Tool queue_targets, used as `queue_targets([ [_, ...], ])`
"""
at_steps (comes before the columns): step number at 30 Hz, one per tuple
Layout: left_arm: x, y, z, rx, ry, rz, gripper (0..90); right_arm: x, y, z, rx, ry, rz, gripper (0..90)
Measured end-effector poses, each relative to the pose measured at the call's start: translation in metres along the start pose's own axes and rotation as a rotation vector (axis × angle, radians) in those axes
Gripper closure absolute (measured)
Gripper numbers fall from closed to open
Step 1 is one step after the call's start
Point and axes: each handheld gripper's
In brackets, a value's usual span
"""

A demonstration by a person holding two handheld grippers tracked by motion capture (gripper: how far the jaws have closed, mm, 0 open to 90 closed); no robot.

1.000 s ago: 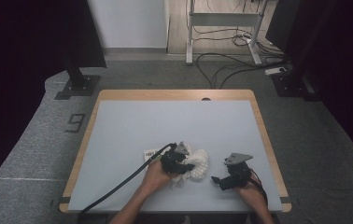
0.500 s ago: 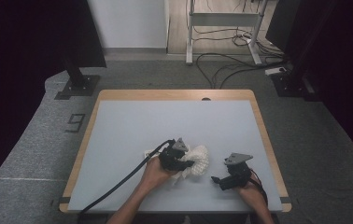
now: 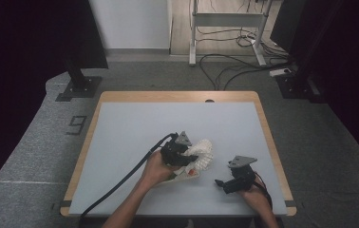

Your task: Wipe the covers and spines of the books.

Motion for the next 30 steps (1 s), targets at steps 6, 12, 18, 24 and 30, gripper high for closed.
queue_targets([
  [6,0.0,-0.006,-0.007,0.025,-0.014,-0.002,68.4,0.0,0.0,0.0,-0.002,0.0,-0.002,3.3],
  [12,-0.002,-0.014,-0.017,0.034,-0.011,-0.018,67.6,0.0,0.0,0.0,-0.003,0.0,-0.003,3.4],
  [18,-0.006,-0.022,-0.025,0.062,-0.025,-0.024,67.1,0.0,0.0,0.0,-0.003,0.0,-0.004,3.5],
  [24,-0.017,-0.036,-0.035,0.103,-0.034,-0.053,66.5,0.0,0.0,0.0,-0.003,0.0,-0.005,3.4],
  [30,-0.029,-0.05,-0.047,0.148,-0.036,-0.085,66.0,0.0,0.0,0.0,-0.002,0.0,-0.003,3.4],
])
Point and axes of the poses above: each handheld gripper's, and its own axes: z roughly forward along the jaws, x roughly out of its top, y roughly to its right, and after that the axes turned 3 degrees about x, right-handed
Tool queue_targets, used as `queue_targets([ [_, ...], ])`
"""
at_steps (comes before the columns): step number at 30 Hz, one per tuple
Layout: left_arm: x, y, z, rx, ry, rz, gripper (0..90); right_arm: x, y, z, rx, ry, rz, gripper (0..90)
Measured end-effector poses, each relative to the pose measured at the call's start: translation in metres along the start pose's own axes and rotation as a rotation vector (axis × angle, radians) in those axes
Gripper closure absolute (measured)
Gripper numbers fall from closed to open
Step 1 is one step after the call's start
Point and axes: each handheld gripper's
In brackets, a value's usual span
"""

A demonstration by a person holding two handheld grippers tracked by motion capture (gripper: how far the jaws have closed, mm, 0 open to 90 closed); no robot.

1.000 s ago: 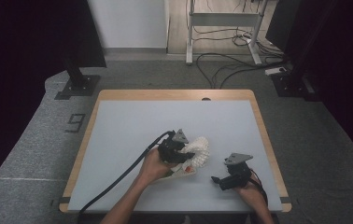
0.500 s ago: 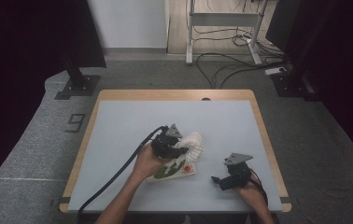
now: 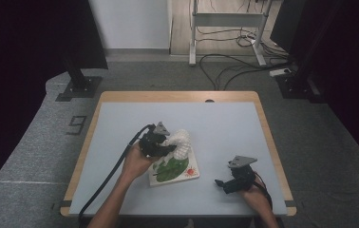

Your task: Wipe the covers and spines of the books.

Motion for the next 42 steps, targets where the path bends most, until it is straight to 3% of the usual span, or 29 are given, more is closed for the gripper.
queue_targets([
  [22,-0.045,-0.052,-0.04,0.13,-0.001,-0.116,65.0,0.0,0.0,0.0,0.001,-0.001,0.001,3.4],
  [42,-0.089,-0.096,-0.061,0.243,-0.003,-0.249,63.0,0.0,0.0,0.0,0.001,0.0,0.001,3.4],
])
Point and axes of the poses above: each handheld gripper's, and its own axes: z roughly forward along the jaws, x roughly out of its top, y roughly to its right, and after that the axes turned 3 degrees about x, right-handed
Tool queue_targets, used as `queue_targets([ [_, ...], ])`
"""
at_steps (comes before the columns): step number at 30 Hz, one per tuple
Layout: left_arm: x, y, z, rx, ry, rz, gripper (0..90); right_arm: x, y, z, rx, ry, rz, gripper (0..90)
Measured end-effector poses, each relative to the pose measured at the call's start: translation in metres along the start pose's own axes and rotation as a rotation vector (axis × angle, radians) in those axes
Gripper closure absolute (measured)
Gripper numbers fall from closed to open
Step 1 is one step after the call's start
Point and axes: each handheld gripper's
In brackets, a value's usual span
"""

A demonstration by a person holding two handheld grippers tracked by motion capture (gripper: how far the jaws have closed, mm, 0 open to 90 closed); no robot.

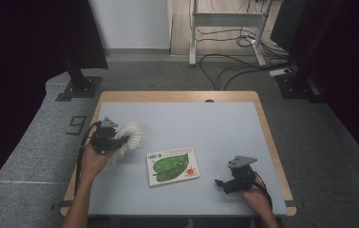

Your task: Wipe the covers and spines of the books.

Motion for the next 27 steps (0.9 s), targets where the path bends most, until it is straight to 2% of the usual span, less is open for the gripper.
queue_targets([
  [9,-0.009,-0.016,0.004,0.041,-0.011,-0.034,62.6,0.0,0.0,0.0,-0.001,0.0,0.0,3.4],
  [14,-0.018,-0.025,0.016,0.066,-0.03,-0.053,62.7,0.0,0.0,0.0,0.0,0.0,0.0,3.4],
  [21,-0.029,-0.031,0.031,0.056,-0.046,-0.09,62.8,0.0,0.0,0.0,0.0,0.0,0.0,3.4],
  [27,-0.036,-0.031,0.043,0.043,-0.07,-0.103,62.0,0.0,0.0,0.0,-0.001,0.0,0.0,3.4],
])
Point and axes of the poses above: each handheld gripper's, and its own axes: z roughly forward along the jaws, x roughly out of its top, y roughly to its right, and after that the axes turned 3 degrees about x, right-handed
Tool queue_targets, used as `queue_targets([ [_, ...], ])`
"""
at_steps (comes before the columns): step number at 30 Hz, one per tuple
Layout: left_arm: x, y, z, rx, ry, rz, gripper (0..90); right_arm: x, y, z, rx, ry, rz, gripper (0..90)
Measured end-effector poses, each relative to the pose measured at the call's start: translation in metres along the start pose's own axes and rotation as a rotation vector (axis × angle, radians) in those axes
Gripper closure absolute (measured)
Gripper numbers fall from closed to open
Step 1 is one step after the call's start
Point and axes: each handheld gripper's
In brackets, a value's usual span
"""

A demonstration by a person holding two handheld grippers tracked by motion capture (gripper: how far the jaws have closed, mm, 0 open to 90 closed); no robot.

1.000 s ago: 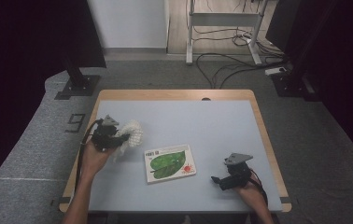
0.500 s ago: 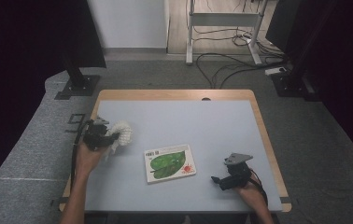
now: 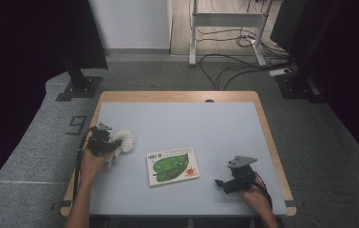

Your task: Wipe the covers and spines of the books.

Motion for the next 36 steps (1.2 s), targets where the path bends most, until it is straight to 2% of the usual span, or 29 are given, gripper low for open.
queue_targets([
  [4,-0.005,-0.001,0.007,-0.003,-0.009,-0.004,60.7,0.0,0.0,0.0,0.0,0.0,0.0,3.4],
  [8,-0.008,-0.004,0.007,-0.017,0.004,-0.024,56.8,0.0,0.0,0.0,0.0,0.0,0.0,3.4],
  [10,-0.007,-0.004,0.004,0.0,0.02,-0.021,47.2,0.0,0.0,0.0,0.0,0.0,0.0,3.4],
  [14,-0.006,-0.003,-0.003,-0.003,0.049,-0.029,30.6,0.0,0.0,0.0,0.0,0.0,0.0,3.4],
  [18,-0.005,-0.002,-0.011,-0.045,0.07,-0.035,20.8,0.0,0.0,0.0,0.001,0.0,0.0,3.4],
  [21,-0.006,-0.001,-0.014,-0.067,0.07,-0.018,13.6,0.0,0.0,0.0,0.0,0.0,0.0,3.4],
  [28,-0.006,0.012,-0.029,-0.107,0.12,0.039,14.2,0.0,0.0,0.0,0.0,0.0,0.0,3.4],
  [33,-0.007,0.019,-0.038,-0.139,0.144,0.072,9.4,0.0,0.0,0.0,0.0,0.0,0.0,3.4],
  [36,-0.008,0.031,-0.044,-0.181,0.147,0.111,7.3,0.0,0.0,0.0,0.001,0.0,0.001,3.4],
])
Point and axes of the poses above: each handheld gripper's, and its own axes: z roughly forward along the jaws, x roughly out of its top, y roughly to its right, and after that the axes turned 3 degrees about x, right-handed
